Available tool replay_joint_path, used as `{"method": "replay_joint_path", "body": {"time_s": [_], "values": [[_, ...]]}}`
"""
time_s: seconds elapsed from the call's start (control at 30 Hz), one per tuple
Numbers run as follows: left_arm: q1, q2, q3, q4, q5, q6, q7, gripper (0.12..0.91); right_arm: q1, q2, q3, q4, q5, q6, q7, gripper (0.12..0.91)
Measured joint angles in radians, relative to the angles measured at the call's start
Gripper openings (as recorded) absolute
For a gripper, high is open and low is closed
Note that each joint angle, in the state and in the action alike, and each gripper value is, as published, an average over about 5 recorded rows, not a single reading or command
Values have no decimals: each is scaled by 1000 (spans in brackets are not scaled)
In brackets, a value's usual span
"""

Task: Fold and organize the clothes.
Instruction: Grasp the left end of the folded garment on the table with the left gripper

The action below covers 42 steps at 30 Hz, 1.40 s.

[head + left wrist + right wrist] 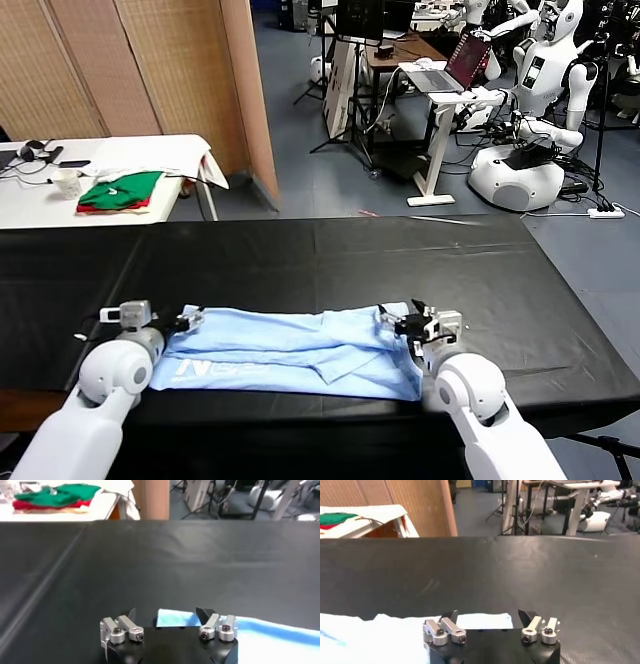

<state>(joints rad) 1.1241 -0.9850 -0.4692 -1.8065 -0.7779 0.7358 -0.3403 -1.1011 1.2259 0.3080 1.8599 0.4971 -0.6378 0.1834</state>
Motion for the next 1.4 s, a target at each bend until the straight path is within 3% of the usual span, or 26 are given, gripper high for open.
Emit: {"method": "replay_joint_path", "body": {"time_s": [0.17, 0.23, 0.33, 0.53, 0.6, 0.67, 0.9, 1.03, 1.1, 1.17, 1.4], "values": [[5, -1, -2, 6, 2, -3, 0, 559, 2, 20, 2, -23, -5, 2, -1, 781], [9, -1, -3, 6, 2, -4, 1, 452, 2, 26, 2, -28, -9, 3, -3, 725], [13, -1, -4, 4, 3, -4, 2, 347, 2, 33, 2, -34, -21, 7, -10, 580], [19, -3, -4, -8, 3, -3, 2, 212, 2, 38, 3, -45, -38, 23, -15, 239], [21, -4, -3, -11, 5, -2, 2, 199, -1, 39, 7, -43, -43, 29, -14, 180], [22, -5, -2, -14, 10, -1, 1, 190, -5, 39, 12, -39, -46, 33, -12, 175], [31, -5, -6, -17, 36, -1, 0, 172, -17, 38, 28, -33, -47, 40, -15, 178], [37, -8, -9, -23, 50, -1, -2, 173, -29, 36, 37, -18, -66, 50, -52, 187], [40, -11, -9, -30, 62, 0, -2, 185, -37, 32, 42, -5, -77, 57, -72, 242], [44, -13, -10, -39, 76, -2, -2, 237, -45, 26, 49, 12, -80, 61, -81, 354], [69, 4, -37, -86, 112, -37, -4, 643, -95, -17, 93, 113, -70, 54, -83, 781]]}}
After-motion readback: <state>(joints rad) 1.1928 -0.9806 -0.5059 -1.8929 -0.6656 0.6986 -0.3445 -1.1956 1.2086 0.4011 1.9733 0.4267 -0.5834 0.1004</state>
